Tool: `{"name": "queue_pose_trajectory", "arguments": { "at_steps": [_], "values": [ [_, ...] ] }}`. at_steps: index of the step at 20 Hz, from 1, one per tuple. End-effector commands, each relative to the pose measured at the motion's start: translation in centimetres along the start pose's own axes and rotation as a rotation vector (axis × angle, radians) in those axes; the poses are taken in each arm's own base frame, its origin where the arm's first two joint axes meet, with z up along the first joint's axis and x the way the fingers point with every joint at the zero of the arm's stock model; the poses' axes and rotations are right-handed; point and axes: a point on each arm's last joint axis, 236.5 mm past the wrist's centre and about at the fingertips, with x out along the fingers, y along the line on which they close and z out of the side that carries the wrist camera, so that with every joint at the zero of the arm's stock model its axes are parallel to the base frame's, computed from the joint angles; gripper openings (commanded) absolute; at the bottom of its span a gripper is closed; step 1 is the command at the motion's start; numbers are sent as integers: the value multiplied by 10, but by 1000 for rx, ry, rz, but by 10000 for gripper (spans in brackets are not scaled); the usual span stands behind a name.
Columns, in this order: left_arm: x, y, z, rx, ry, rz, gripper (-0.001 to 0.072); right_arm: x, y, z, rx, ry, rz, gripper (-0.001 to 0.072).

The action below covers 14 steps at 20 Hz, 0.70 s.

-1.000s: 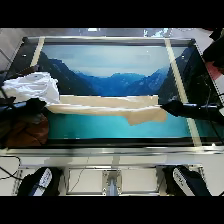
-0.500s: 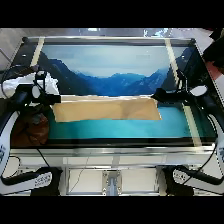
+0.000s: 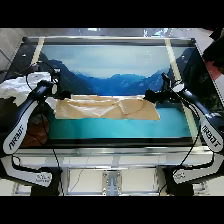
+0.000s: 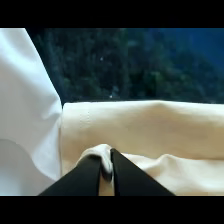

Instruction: Fold the shirts.

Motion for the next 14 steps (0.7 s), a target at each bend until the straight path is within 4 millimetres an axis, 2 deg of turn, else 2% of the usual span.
{"name": "queue_pose_trajectory", "arguments": {
  "at_steps": [1,2,5,6,8,10,12,13,14],
  "values": [
    [-11,3,20,-32,-58,2,591,-11,17,6,-33,37,39,161],
    [-25,7,32,-40,-97,4,637,-24,26,11,-63,48,54,208],
    [-79,17,71,-63,-242,6,637,-83,59,25,-185,58,82,210],
    [-98,21,79,-70,-285,7,637,-105,64,29,-229,50,64,210],
    [-128,22,87,-92,-334,-8,637,-146,60,38,-319,8,-31,208],
    [-149,8,91,-126,-368,-67,637,-177,52,52,-392,-66,-148,197],
    [-163,-13,96,-110,-397,-110,636,-205,70,81,-416,-213,-156,200],
    [-167,-26,96,-88,-402,-127,636,-215,79,89,-377,-260,-142,200],
    [-170,-40,96,-67,-404,-145,637,-220,80,90,-342,-269,-146,218]
  ]
}}
